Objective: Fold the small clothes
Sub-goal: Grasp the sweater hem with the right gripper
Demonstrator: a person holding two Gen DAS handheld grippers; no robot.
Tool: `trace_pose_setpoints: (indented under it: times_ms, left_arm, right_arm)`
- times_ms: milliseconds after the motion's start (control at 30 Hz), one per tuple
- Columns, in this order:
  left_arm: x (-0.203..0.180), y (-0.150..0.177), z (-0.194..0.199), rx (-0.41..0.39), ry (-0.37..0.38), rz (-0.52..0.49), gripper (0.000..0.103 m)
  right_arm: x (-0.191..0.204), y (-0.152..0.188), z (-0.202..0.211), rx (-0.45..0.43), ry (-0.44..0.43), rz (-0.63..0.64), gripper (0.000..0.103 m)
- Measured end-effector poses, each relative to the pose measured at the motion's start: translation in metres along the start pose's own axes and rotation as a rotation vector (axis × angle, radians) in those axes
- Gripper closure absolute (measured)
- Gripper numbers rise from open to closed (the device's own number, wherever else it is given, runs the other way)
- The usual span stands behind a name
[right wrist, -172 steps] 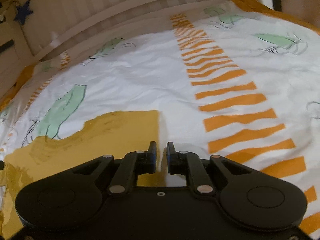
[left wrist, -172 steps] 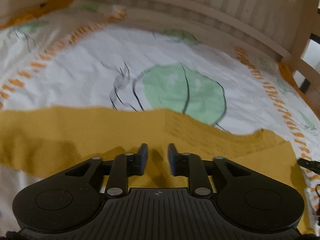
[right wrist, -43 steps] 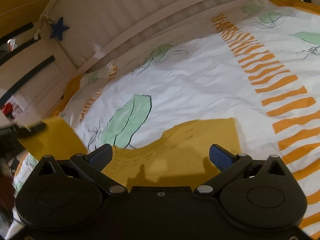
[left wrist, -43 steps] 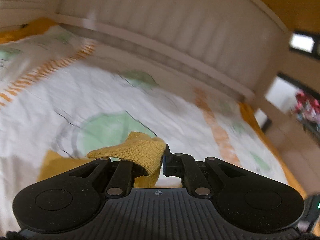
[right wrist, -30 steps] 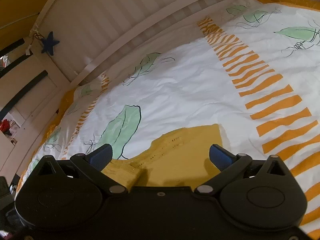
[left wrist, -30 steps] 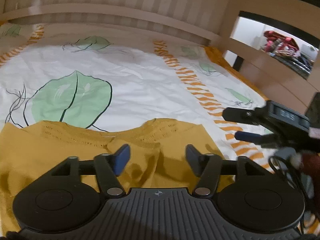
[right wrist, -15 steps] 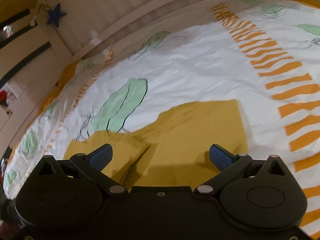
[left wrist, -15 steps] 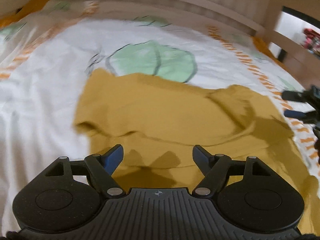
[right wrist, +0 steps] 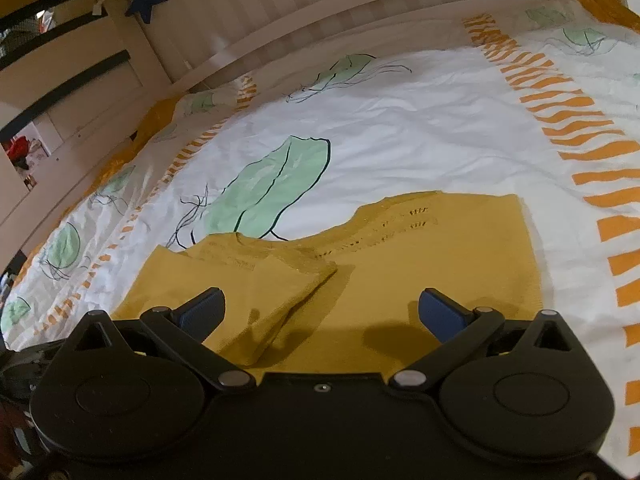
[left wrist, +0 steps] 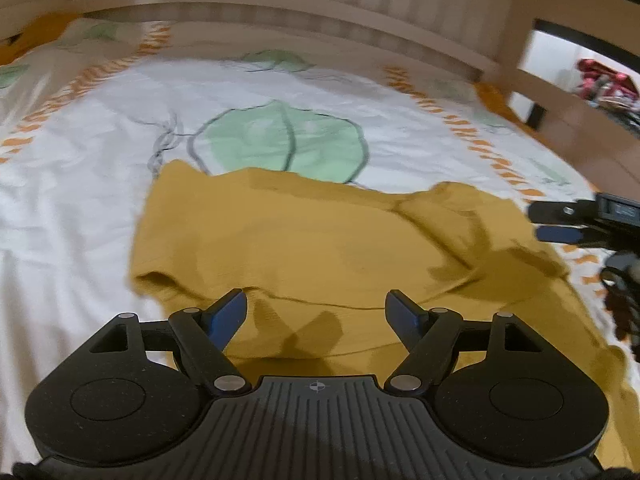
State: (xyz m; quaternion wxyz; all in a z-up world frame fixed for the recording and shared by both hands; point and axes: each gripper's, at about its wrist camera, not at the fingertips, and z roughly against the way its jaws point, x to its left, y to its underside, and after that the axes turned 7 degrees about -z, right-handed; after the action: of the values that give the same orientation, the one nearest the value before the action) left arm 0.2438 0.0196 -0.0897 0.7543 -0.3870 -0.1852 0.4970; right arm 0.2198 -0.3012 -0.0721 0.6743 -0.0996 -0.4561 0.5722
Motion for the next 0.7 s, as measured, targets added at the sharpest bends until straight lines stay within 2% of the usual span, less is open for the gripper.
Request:
trace_pose_setpoints:
  times_ms: [100, 167, 233, 433, 500, 567, 600, 633, 700]
  left_arm:
    - [-0.002, -0.001, -0.015, 0.066, 0.062, -0.010, 0.028]
    - [0.003, 0.004, -0.031, 0.127, 0.087, 0.042, 0.028]
    - [0.009, 0.008, -0.032, 0.103, 0.093, 0.089, 0.028]
    - [0.009, 0.006, -0.031, 0.118, 0.090, 0.096, 0.028]
    - [0.010, 0.006, -0.032, 0.120, 0.090, 0.101, 0.028]
    - [0.011, 0.006, -0.032, 0.119, 0.092, 0.112, 0.028]
    - [0.011, 0.004, -0.033, 0.119, 0.093, 0.113, 0.028]
    - [0.011, 0.004, -0.033, 0.119, 0.093, 0.115, 0.028]
    - [0.012, 0.005, -0.033, 0.119, 0.093, 0.117, 0.028]
  right_arm:
    - [-0.001, -0.005, -0.005, 0.003, -0.008, -0.017, 0.000]
    - [0.002, -0.007, -0.011, 0.014, -0.019, -0.010, 0.000]
    - [0.006, -0.010, -0.019, 0.025, -0.017, 0.013, 0.000]
    - [0.019, -0.020, -0.050, 0.084, -0.031, 0.009, 0.003]
    - [0.022, -0.022, -0.058, 0.096, 0.006, -0.007, 0.020]
    - [0.025, -0.025, -0.067, 0.144, 0.035, -0.022, 0.063]
    - [0.026, -0.025, -0.070, 0.163, 0.045, -0.027, 0.074]
    - [0.027, -0.026, -0.071, 0.173, 0.056, -0.032, 0.090]
    - [0.034, -0.028, -0.067, 0.160, 0.033, -0.027, 0.091]
